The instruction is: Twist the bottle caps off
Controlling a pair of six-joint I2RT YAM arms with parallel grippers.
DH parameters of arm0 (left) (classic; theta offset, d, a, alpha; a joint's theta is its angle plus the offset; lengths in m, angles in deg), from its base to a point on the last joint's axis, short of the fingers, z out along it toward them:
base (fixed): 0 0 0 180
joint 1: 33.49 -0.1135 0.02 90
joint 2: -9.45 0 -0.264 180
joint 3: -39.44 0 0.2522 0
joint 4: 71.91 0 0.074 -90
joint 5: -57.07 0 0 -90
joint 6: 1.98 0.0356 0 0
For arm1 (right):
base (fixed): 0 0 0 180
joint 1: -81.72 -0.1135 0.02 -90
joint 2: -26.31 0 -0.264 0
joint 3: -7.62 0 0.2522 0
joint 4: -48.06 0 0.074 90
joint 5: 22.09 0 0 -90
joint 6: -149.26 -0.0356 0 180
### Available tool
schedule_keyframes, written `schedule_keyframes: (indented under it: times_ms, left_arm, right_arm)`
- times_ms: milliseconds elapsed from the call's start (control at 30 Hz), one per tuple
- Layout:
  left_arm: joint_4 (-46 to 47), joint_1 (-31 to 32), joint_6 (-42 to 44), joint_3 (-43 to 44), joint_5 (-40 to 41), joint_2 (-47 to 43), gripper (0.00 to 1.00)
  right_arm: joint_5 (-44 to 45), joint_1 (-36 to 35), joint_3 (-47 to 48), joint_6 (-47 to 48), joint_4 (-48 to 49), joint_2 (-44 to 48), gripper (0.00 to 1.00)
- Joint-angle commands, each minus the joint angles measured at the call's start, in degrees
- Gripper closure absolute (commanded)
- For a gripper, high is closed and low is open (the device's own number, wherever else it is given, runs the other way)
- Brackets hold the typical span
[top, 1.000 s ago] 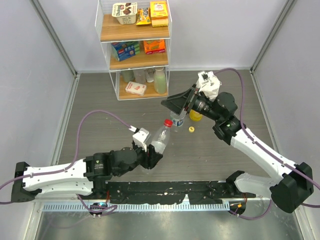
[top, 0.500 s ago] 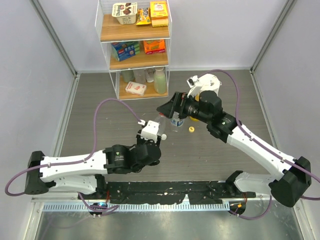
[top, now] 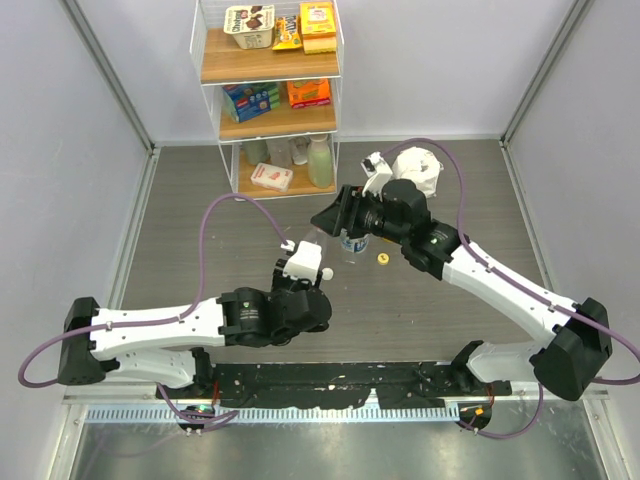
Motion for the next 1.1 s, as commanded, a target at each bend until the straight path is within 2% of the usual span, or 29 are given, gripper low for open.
schedule_keyframes:
  times_ms: [0,67,167,367,500,567,733,833,1067]
  left_arm:
    - [-0.35,0.58,-2.16,1.25,3.17,-1.81,1.0]
    - [-0.7,0.67,-2.52,1.08,3.26,-1.72,1.0]
    - [-1.14,0.76,-3.04,0.99,3.17,-1.46,1.0]
    - [-1.93,1.2,-3.57,0.9,3.17,-1.1,1.0]
    - [-1.5,1.29,-3.4,0.2,2.56,-2.42,1.0]
    - [-0.53,1.55,-3.13,-0.68,1.95,-3.56,1.0]
    - [5.17,1.99,0.02,-4.89,-2.53,-7.86,1.0]
    - [9.91,1.9,2.66,-7.96,-7.0,-10.76,1.0]
    - [21.26,1.99,7.67,-14.56,-19.14,-17.53,1.0]
  right_arm:
    - [0.01,-0.19,1.67,-1.1,2.88,-0.06,0.44]
    - [-0.35,-0.27,0.89,-1.63,3.94,0.29,0.52]
    - [0.0,-0.27,-0.87,-2.16,6.4,1.17,0.57]
    - [-1.66,-0.19,-1.31,-1.37,7.72,1.78,0.86]
    - [-4.3,-0.19,-3.41,-0.31,11.23,2.92,0.98]
    - [-6.14,0.08,-5.17,0.04,15.52,4.15,0.99]
    - [-17.02,3.58,-9.48,-2.77,25.02,4.95,0.98]
    - [-22.39,5.35,-11.07,-5.31,31.69,4.51,0.98]
    - [-34.7,7.54,-12.74,-7.6,40.68,4.86,0.98]
